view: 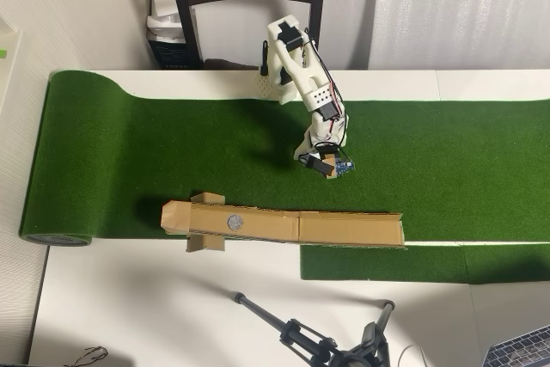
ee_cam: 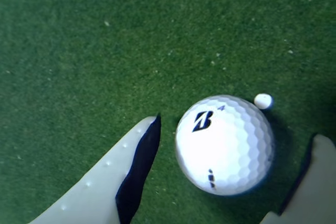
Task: Pick up the golf ball and place it on the gray mark at the back.
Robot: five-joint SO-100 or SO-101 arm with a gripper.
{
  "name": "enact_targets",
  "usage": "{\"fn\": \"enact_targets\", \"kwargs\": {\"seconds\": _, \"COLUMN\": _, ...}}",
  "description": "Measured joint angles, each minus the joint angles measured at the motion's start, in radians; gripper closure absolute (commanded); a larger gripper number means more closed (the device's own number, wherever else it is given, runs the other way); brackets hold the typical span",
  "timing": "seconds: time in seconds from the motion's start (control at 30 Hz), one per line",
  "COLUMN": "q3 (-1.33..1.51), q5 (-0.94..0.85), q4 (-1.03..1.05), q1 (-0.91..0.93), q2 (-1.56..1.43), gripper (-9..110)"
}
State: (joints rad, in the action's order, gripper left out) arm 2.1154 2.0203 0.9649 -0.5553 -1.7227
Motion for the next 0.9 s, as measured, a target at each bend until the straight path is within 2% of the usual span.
{"fn": "enact_targets", "kwargs": {"seconds": 0.37, "q3": 0.000, "q5": 0.000, "q4": 0.000, "q1": -0.005, "q2": 0.000, "gripper": 57}}
{"fn": "enact_targets", "kwargs": {"seconds": 0.53, "q3": 0.000, "q5": 0.000, "q4": 0.000, "q1": -0.006, "q2": 0.000, "gripper": 64}}
{"fn": "enact_targets", "kwargs": {"seconds": 0.9, "q3": 0.000, "q5": 0.000, "q4": 0.000, "q1": -0.006, "q2": 0.000, "gripper": 64}}
